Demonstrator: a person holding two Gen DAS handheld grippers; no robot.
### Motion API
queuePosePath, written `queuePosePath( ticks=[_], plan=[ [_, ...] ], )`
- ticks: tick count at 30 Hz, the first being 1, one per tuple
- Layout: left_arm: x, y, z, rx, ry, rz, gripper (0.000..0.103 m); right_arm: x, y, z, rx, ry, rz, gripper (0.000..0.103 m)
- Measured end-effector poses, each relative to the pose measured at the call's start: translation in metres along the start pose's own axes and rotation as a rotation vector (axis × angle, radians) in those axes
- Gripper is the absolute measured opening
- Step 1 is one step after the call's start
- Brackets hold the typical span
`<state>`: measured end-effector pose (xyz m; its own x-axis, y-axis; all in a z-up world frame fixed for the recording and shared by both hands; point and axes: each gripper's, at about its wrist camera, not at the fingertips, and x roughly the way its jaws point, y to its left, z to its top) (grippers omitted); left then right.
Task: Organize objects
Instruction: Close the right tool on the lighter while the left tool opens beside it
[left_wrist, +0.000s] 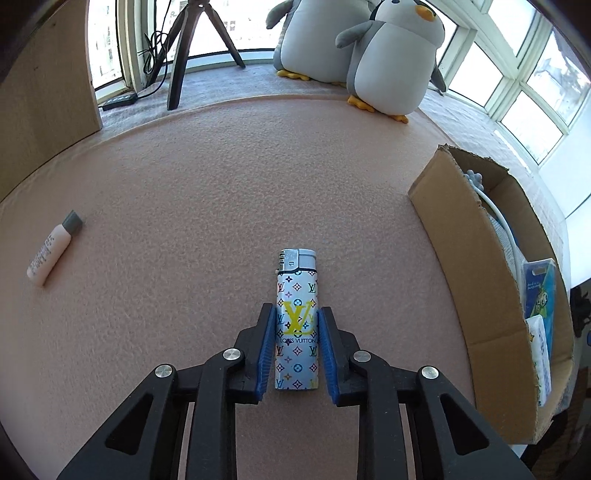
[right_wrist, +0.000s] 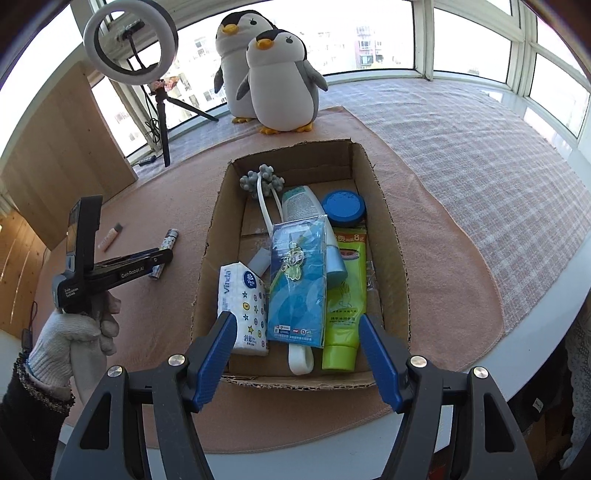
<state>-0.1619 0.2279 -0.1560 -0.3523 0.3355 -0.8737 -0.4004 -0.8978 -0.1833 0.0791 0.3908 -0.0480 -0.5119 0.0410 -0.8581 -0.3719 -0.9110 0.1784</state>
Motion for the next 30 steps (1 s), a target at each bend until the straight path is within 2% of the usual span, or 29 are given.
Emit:
queuePosePath(
  ticks=[6, 13, 16, 18, 20, 24, 30],
  plan=[
    [-0.025, 0.020, -0.040, -0.038, -0.004, -0.015, 0.025, 0.004, 0.032, 0.002, -0.047, 0.003, 0.051, 0.065],
    [-0.057, 0.040, -0.093, -0.092, 0.000, -0.033, 0.025, 0.017, 0.082, 0.001, -0.103, 0.028, 0.157, 0.065],
    [-0.068, 0.046, -0.109, -0.106, 0.009, -0.052, 0.025, 0.031, 0.109, -0.002, -0.131, 0.066, 0.217, 0.065],
    [-0.072, 0.050, -0.116, -0.121, 0.017, -0.087, 0.033, 0.041, 0.128, -0.004, -0.153, 0.093, 0.254, 0.065],
    [-0.077, 0.054, -0.121, -0.136, 0.020, -0.116, 0.046, 0.053, 0.146, -0.008, -0.169, 0.130, 0.291, 0.065],
    [-0.081, 0.061, -0.127, -0.141, 0.019, -0.141, 0.047, 0.084, 0.171, -0.010, -0.170, 0.212, 0.344, 0.065],
    [-0.084, 0.066, -0.134, -0.164, 0.022, -0.212, 0.046, 0.123, 0.188, -0.012, -0.142, 0.311, 0.371, 0.065]
  ],
)
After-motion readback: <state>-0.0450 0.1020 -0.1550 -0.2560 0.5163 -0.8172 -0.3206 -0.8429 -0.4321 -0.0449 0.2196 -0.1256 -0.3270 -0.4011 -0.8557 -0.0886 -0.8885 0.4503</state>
